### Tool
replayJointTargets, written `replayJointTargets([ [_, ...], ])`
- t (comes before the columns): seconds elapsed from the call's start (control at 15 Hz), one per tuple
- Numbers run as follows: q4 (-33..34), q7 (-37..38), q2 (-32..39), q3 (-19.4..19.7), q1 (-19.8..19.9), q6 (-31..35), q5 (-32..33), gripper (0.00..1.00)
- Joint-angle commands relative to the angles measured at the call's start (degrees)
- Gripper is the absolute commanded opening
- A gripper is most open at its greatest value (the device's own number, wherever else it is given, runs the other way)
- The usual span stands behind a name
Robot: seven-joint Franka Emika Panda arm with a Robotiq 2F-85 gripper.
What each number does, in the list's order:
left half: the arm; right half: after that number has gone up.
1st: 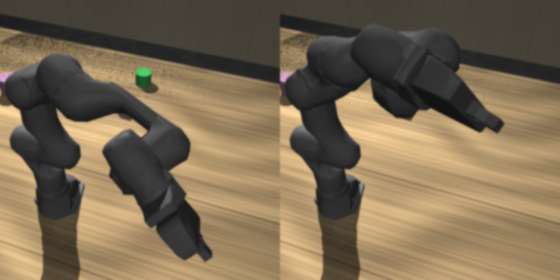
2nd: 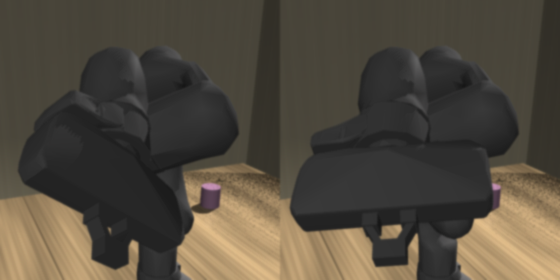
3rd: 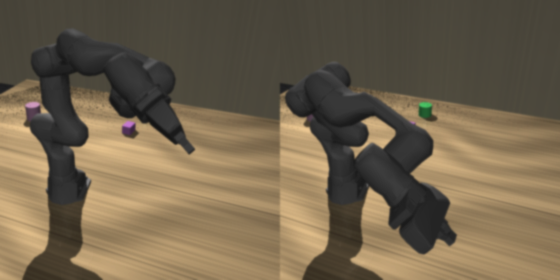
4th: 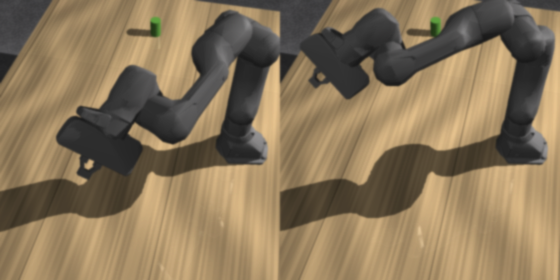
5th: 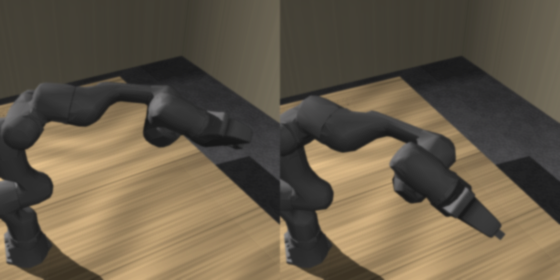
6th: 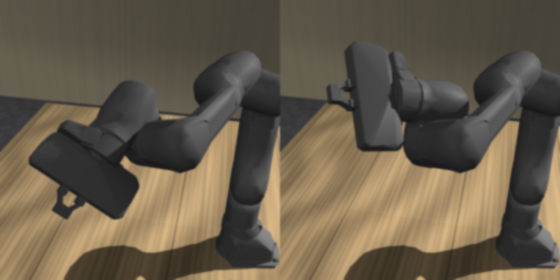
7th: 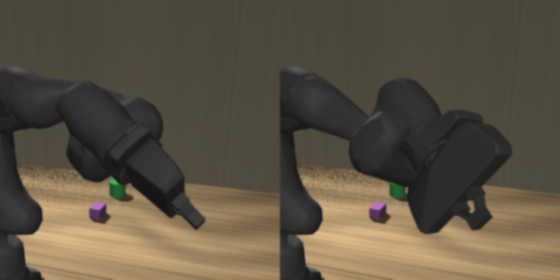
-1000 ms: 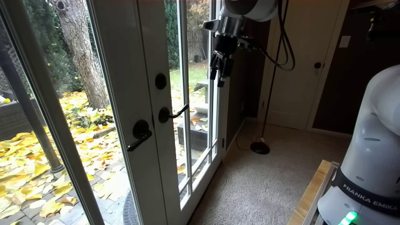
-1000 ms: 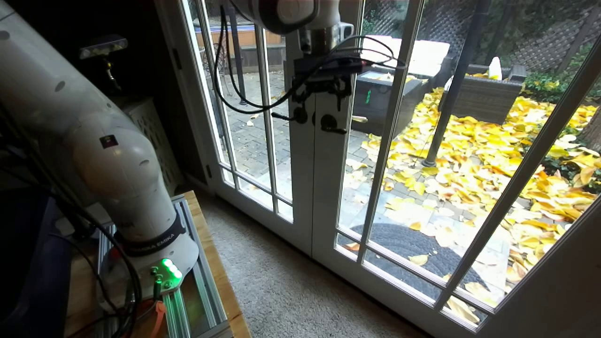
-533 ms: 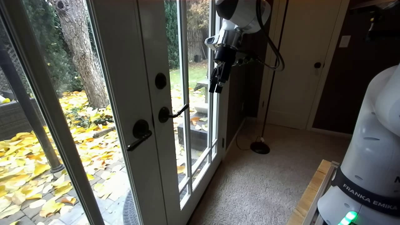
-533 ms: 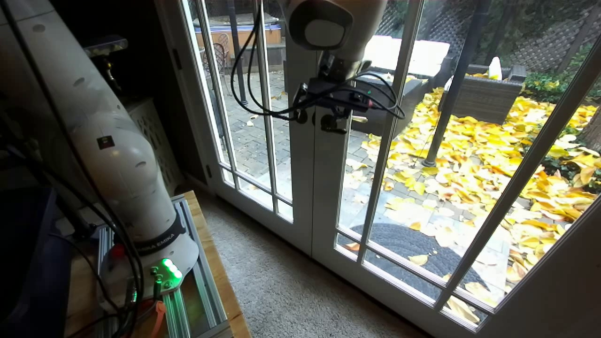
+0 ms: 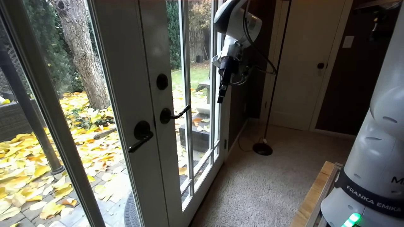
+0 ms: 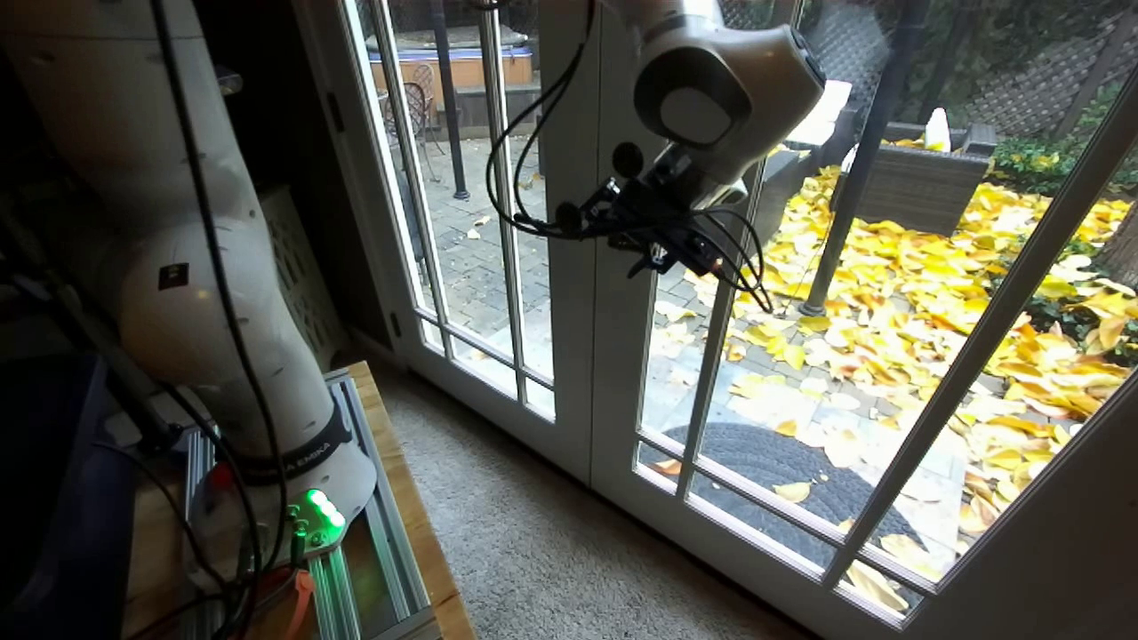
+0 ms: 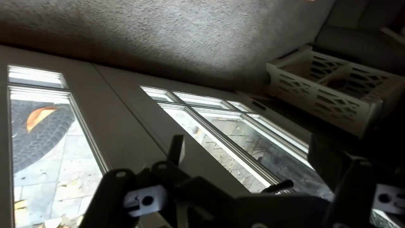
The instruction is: Open the right door.
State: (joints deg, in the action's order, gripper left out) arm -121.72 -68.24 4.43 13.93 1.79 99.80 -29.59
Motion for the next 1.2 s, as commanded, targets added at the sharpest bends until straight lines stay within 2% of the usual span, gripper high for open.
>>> replayJointTargets([
  [0.0,1.42,0.21,1.83,-3.06,3.55,-1.57,-0.59,1.00],
  [0.33,3.98,0.38,5.08,-3.71,4.31,-2.94,-1.33,1.00],
  [0.4,3.82,0.61,5.56,-4.14,4.45,1.81,-4.91,1.00],
  [0.53,4.75,1.30,6.96,-5.39,5.70,1.87,-11.48,1.00],
  [0.67,6.42,3.49,9.00,-6.02,6.77,-1.96,-16.08,1.00],
  [1.0,7.27,8.81,13.29,-6.34,8.49,-1.93,-26.39,1.00],
  [1.13,7.67,10.77,15.18,-6.43,8.96,-1.54,-30.20,0.94],
])
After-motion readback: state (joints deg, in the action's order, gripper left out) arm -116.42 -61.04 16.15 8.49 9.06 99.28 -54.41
